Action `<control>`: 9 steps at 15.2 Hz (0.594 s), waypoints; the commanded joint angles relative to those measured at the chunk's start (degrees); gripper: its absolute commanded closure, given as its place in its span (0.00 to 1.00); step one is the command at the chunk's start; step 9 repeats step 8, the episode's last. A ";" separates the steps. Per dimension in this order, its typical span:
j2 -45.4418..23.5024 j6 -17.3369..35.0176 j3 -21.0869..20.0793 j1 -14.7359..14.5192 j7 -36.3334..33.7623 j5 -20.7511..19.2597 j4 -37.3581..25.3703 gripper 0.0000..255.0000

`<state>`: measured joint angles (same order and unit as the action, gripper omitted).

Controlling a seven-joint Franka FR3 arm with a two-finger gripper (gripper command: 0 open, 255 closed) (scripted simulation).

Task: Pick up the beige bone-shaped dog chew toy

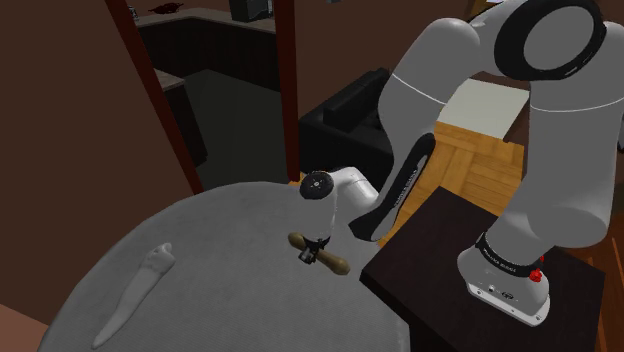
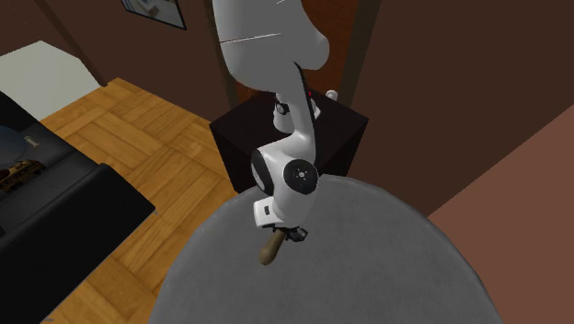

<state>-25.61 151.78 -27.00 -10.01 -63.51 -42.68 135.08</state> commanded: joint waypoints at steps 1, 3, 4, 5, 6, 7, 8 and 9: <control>1.49 -0.98 -1.40 0.97 1.51 1.93 0.30 1.00; 3.12 -1.82 -2.74 1.98 2.99 3.82 0.80 1.00; 3.93 -2.25 -3.41 2.48 3.74 4.80 1.03 1.00; 4.75 -2.68 -4.07 2.97 4.51 5.79 1.25 1.00; 5.57 -3.11 -4.73 3.45 5.28 6.79 1.45 1.00; 5.70 -3.18 -4.83 3.52 5.40 6.95 1.48 1.00; 5.70 -3.18 -4.83 3.52 5.40 6.95 1.49 1.00; 5.70 -3.18 -4.83 3.52 5.40 6.95 1.49 1.00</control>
